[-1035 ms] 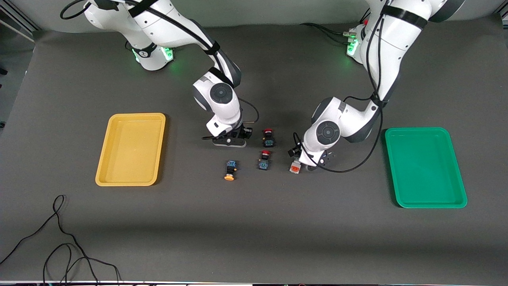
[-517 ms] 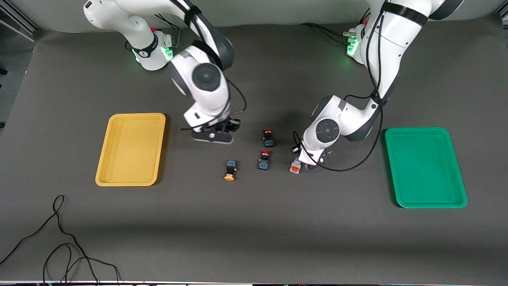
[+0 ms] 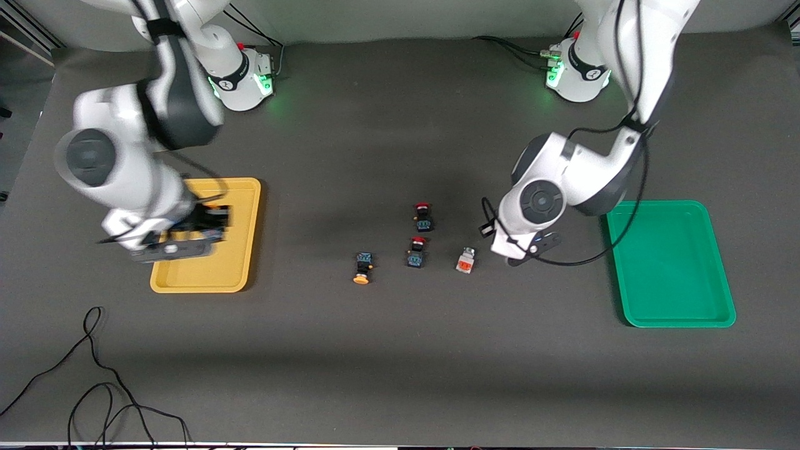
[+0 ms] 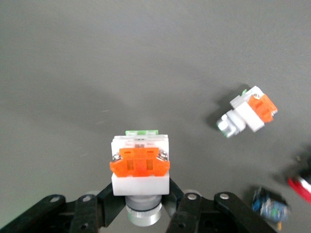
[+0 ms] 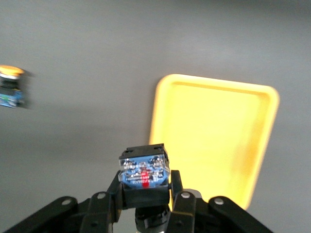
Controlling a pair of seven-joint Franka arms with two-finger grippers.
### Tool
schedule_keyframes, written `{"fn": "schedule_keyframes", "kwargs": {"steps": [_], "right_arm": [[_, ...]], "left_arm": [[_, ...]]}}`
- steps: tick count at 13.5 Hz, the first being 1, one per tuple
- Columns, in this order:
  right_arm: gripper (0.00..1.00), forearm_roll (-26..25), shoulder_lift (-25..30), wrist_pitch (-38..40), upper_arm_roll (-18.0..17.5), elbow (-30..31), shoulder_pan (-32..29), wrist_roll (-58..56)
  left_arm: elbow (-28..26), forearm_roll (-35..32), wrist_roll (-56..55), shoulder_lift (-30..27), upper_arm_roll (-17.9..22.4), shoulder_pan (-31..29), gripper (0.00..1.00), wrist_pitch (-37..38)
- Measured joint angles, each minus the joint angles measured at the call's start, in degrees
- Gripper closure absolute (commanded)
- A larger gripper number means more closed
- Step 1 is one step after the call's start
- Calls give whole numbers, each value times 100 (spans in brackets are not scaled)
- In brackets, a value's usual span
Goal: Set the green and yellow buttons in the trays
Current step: 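Carry the held buttons to the yellow and green trays respectively, then lower the buttons into the trays and open both grippers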
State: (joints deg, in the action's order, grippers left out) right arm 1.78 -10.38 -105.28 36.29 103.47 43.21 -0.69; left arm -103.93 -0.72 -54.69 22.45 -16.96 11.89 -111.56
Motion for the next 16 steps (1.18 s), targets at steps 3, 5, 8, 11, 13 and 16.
{"fn": "schedule_keyframes", "kwargs": {"steps": [3, 5, 8, 11, 13, 16], "right_arm": [[82, 21, 59, -263, 838, 383, -18, -1195], [83, 161, 45, -980, 1142, 955, -36, -1653], [83, 787, -286, -2260, 1228, 1895, -335, -2415], [83, 2194, -1184, -2584, 1227, 2039, -640, -3559], [82, 2918, -1784, -2663, 1201, 1986, -646, -4017], [0, 3195, -2355, -2714, 1138, 1810, -613, -4110]], "left_arm": [[301, -13, 915, -610, 28, -455, 100, 1136], [448, -34, 1873, -786, 49, -995, 100, 1542], [482, -534, 3347, -842, 81, -1795, 100, 1707], [471, -835, 4514, -792, 97, -2518, 100, 1589], [444, -1072, 5027, -675, 101, -2951, 100, 1367], [235, -1372, 5568, -305, 104, -3545, 100, 607]]}}
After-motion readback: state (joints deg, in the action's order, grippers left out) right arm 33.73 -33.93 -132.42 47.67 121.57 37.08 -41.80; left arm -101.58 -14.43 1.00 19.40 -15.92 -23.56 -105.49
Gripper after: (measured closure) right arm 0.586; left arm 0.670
